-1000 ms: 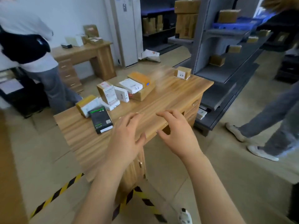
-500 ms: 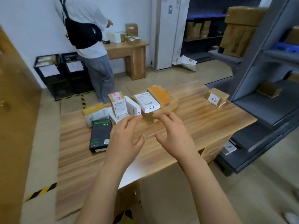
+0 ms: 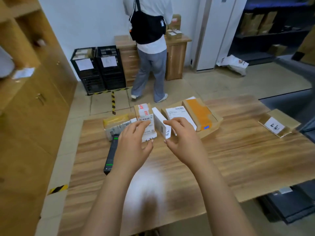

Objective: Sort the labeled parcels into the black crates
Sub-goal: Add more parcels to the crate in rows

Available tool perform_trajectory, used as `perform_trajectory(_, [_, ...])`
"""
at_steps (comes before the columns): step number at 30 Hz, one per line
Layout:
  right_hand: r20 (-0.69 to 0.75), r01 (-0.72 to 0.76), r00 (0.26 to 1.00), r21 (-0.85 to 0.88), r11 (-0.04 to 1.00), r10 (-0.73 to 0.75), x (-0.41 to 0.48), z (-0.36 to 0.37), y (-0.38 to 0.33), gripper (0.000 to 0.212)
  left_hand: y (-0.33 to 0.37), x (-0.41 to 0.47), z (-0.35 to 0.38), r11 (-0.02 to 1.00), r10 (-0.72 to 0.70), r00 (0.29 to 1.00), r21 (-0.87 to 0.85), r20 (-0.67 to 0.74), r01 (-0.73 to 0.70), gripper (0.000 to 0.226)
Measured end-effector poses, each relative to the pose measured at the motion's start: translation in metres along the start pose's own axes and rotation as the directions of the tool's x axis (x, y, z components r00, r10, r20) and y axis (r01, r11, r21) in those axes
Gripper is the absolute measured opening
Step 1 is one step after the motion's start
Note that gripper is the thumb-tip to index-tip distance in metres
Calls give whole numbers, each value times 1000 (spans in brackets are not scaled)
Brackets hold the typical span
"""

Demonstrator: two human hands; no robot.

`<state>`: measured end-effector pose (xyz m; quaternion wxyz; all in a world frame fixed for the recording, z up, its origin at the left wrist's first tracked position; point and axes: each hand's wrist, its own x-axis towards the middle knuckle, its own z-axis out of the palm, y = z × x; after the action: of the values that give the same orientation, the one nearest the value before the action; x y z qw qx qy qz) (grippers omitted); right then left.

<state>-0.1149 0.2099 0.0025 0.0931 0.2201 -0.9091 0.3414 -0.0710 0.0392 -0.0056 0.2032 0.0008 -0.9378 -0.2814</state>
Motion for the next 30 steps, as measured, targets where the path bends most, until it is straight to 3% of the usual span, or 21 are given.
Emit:
perform_trajectory(8, [98,-17,995,-2,1000,18,84,38,25,55,-53,73,24,997,-63,996,36,61,61,61])
perform_trajectory(20, [358,-64,932,-14,998,65,160,120,94,68,-115,107,114,920,-392,884,96,254,380,89])
perform_trajectory(25, [422,-79,906,78,994,39,168,140,109,74,-121,109,125,929,-351,905,-31,239,369,90])
perform_trajectory(30, [325,-67,946,183,981,4,162,129,98,76,-114,107,112,938,-326,937,-82,127,337,93])
